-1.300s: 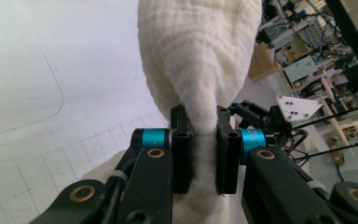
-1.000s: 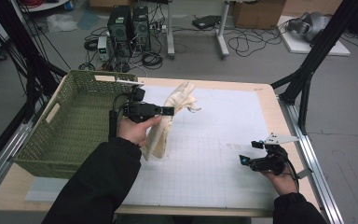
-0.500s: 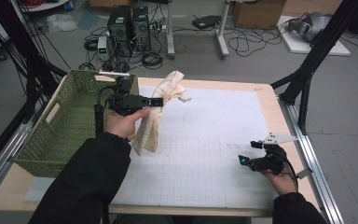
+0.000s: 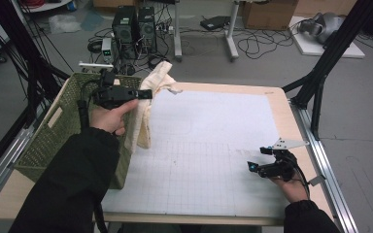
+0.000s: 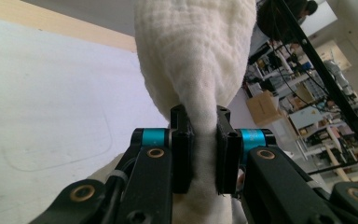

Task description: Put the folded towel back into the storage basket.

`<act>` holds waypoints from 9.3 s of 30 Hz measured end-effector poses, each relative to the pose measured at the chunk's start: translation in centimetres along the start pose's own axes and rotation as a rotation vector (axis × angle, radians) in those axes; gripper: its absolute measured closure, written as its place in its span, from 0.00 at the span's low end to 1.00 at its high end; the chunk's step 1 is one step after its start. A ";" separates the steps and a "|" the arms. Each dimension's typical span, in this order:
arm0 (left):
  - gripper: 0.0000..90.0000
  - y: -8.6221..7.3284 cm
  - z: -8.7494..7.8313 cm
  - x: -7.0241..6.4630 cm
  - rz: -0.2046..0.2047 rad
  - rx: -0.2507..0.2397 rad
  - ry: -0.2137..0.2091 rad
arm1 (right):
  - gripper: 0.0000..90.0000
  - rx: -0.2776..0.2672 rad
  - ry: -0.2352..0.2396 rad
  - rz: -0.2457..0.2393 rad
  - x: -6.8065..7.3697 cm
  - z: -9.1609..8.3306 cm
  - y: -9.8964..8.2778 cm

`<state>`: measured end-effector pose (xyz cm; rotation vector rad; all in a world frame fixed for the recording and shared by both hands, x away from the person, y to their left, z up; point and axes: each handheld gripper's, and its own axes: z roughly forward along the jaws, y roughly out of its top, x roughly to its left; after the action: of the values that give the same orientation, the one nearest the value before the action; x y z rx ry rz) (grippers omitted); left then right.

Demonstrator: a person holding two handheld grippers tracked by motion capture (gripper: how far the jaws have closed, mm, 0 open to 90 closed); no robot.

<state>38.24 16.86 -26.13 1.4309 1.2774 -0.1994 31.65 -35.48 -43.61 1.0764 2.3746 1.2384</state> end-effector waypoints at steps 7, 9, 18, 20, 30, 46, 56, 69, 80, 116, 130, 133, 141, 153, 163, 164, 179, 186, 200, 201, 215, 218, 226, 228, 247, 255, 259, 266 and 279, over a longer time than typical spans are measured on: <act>0.89 1.1 -1.9 1.3 -0.021 -0.043 0.030 | 0.13 0.010 -0.001 -0.007 -0.1 0.3 0.0; 0.89 1.3 -2.5 1.8 -0.027 -0.056 0.034 | 0.13 0.014 0.001 -0.005 -0.1 0.3 0.0; 0.89 2.0 -5.1 2.8 -0.039 -0.097 0.066 | 0.13 0.023 -0.001 -0.001 -0.3 0.5 0.0; 0.89 2.1 -5.8 3.0 -0.041 -0.102 0.076 | 0.13 0.022 0.001 0.000 -0.4 0.7 -0.1; 0.89 2.1 -8.7 4.6 -0.052 -0.106 0.125 | 0.13 0.029 0.008 0.004 -0.5 1.0 -0.1; 0.89 0.2 -11.8 8.1 -0.091 -0.008 0.244 | 0.13 0.026 0.010 -0.001 -0.5 1.3 0.1; 0.89 -0.5 -7.1 12.3 -0.093 0.074 0.355 | 0.13 0.038 0.006 -0.007 -0.3 1.3 0.2; 0.88 -0.1 -3.9 15.0 -0.064 -0.016 0.427 | 0.13 0.039 0.015 -0.010 -0.3 1.7 0.2; 0.86 -0.4 -1.6 16.9 -0.017 0.050 0.604 | 0.13 0.032 0.020 -0.022 -0.2 1.8 0.3; 0.85 -1.3 -0.4 17.8 0.019 0.198 0.672 | 0.13 0.017 0.032 -0.051 0.1 1.9 0.7; 0.53 -0.6 -2.1 15.6 0.135 0.190 0.646 | 0.13 0.021 0.042 -0.056 0.3 1.9 0.7; 0.52 -0.9 -2.6 15.2 0.167 0.274 0.678 | 0.13 0.018 0.041 -0.057 0.3 1.9 0.7; 0.50 -2.2 -3.6 14.7 0.200 0.430 0.694 | 0.13 0.012 0.041 -0.057 0.3 1.8 0.7; 0.96 -2.3 -2.5 15.8 0.129 0.345 0.670 | 0.13 0.010 0.041 -0.069 0.4 1.9 0.9; 0.67 -3.0 -1.8 15.2 0.082 0.510 0.626 | 0.13 0.011 0.044 -0.067 0.5 1.9 0.9; 0.67 -3.2 -1.6 15.1 0.078 0.532 0.616 | 0.13 0.014 0.042 -0.069 0.5 1.9 0.9; 0.95 -4.4 0.1 14.5 0.225 0.697 0.779 | 0.13 0.011 0.045 -0.073 0.5 1.9 1.0; 0.91 -4.2 -0.9 13.7 0.185 0.733 0.689 | 0.13 0.018 0.050 -0.072 0.6 2.1 1.0; 0.85 -4.0 -0.3 15.3 0.179 0.592 0.673 | 0.13 0.017 0.050 -0.075 0.7 2.2 1.1; 0.87 -4.2 -0.1 15.4 0.175 0.593 0.659 | 0.13 0.016 0.050 -0.077 0.7 2.2 1.1; 0.84 -2.5 -0.9 15.4 0.145 0.360 0.625 | 0.13 0.017 0.056 -0.082 0.8 2.2 1.2; 0.81 -3.3 -0.1 16.1 0.156 0.427 0.625 | 0.13 0.022 0.057 -0.080 0.8 2.3 1.2; 0.76 -3.0 -0.5 15.4 0.226 0.427 0.628 | 0.13 0.020 0.060 -0.087 0.9 2.3 1.2; 0.75 -2.6 -1.2 14.6 0.240 0.431 0.635 | 0.13 0.019 0.060 -0.084 0.8 2.3 1.2; 0.97 -4.1 -0.6 14.5 0.180 0.619 0.572 | 0.13 0.012 0.056 -0.088 1.0 2.2 1.3; 0.83 -4.2 -0.6 14.6 0.226 0.606 0.562 | 0.13 -0.003 0.049 -0.096 0.9 2.1 1.4; 0.78 -3.7 -1.2 14.0 0.253 0.526 0.526 | 0.13 -0.018 0.045 -0.088 1.0 1.7 1.6; 0.71 -3.0 -2.1 13.2 0.268 0.408 0.509 | 0.13 -0.036 0.042 -0.085 1.1 1.2 1.8; 0.55 -2.3 -4.4 12.2 0.209 0.176 0.384 | 0.13 -0.062 0.042 -0.073 1.1 0.7 2.2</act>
<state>39.04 26.74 -34.86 1.8038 1.4302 0.1137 32.35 -33.47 -42.22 0.9459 2.3663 1.3122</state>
